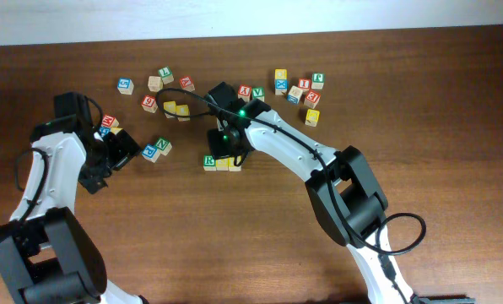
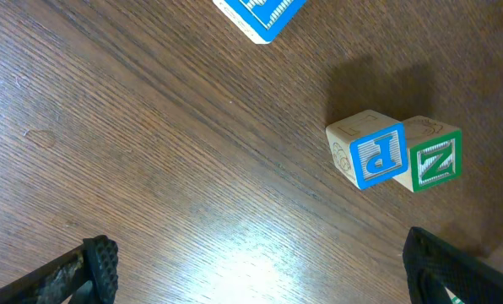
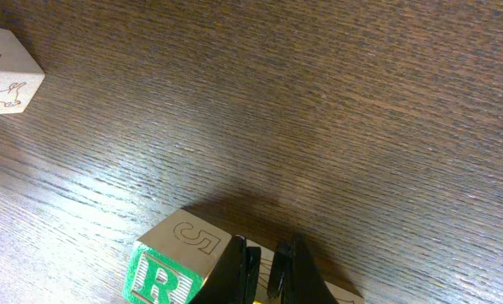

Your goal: Spell out RSS

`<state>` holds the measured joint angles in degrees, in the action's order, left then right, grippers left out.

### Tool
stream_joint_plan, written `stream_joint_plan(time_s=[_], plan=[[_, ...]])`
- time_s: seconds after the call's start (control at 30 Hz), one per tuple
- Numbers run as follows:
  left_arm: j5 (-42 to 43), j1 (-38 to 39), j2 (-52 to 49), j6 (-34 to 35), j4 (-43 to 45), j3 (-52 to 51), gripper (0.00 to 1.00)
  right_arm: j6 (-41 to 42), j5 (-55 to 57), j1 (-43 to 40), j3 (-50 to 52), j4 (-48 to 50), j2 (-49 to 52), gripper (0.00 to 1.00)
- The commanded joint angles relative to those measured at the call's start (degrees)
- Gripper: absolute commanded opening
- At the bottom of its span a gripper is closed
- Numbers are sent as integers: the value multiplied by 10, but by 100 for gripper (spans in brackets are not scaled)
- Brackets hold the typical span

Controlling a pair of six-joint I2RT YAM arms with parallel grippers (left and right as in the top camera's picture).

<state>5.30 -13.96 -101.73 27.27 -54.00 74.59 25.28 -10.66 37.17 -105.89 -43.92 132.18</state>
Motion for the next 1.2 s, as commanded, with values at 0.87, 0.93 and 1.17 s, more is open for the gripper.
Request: stream_joint_plan(time_s=[0.87,0.93,1.17], plan=[[-2,-3,9,1,-1,6,99,-26,37,3,-70,-65,-3,4],[-2,-3,9,1,-1,6,99,-26,36,3,-83,-79,-8,4],[-2,-3,9,1,-1,6,99,-23,116,-14,-178,-260,-41,4]])
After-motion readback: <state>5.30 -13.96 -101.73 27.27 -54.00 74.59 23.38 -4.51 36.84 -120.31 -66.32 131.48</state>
